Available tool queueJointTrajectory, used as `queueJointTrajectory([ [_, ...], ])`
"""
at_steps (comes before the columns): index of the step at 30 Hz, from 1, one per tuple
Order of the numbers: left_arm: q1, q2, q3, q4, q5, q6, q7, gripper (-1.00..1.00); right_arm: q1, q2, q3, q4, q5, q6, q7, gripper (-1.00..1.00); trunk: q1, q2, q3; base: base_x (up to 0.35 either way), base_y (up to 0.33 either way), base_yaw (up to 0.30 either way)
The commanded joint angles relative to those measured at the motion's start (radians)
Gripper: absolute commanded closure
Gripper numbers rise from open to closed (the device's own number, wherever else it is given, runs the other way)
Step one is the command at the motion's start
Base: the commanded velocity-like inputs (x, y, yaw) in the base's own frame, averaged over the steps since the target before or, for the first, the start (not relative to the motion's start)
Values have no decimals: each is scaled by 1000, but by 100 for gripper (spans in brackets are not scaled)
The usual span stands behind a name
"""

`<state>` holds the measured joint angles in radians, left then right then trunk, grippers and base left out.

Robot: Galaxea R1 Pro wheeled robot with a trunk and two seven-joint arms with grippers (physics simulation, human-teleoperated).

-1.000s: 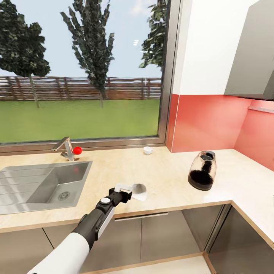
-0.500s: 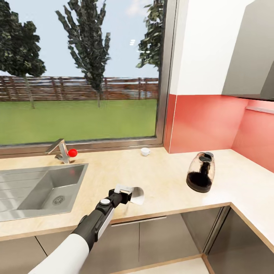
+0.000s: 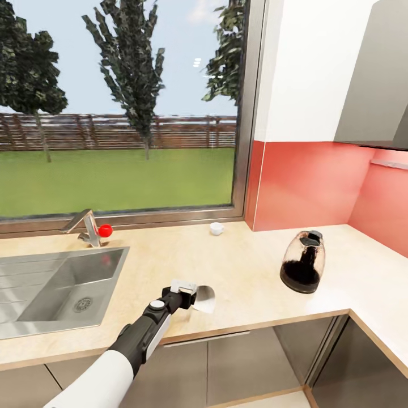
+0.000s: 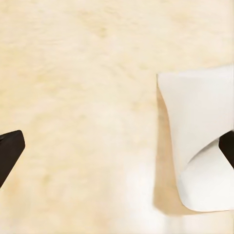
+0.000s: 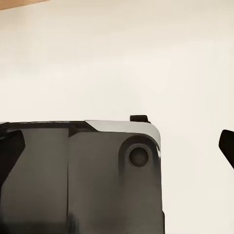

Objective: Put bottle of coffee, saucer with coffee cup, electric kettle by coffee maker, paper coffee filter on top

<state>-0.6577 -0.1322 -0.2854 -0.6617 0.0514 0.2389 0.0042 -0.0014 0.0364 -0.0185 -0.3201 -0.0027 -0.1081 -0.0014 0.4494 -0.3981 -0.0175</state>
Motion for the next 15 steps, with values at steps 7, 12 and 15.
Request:
queueJointTrajectory([
  [7, 0, -4, -4, 12, 5, 5, 0, -100, 0, 0, -1, -1, 0, -2, 0, -100, 1, -2, -2, 52, 0, 0],
  [12, 0, -4, -4, 13, 5, 5, 0, -100, 0, 0, -1, 0, 0, -2, 3, -100, 1, -2, -2, 32, 0, -23],
  [15, 0, -4, -4, 13, 5, 4, 0, -100, 0, 0, -1, 0, 0, -2, 4, -100, 1, -2, -2, 3, 0, -175],
])
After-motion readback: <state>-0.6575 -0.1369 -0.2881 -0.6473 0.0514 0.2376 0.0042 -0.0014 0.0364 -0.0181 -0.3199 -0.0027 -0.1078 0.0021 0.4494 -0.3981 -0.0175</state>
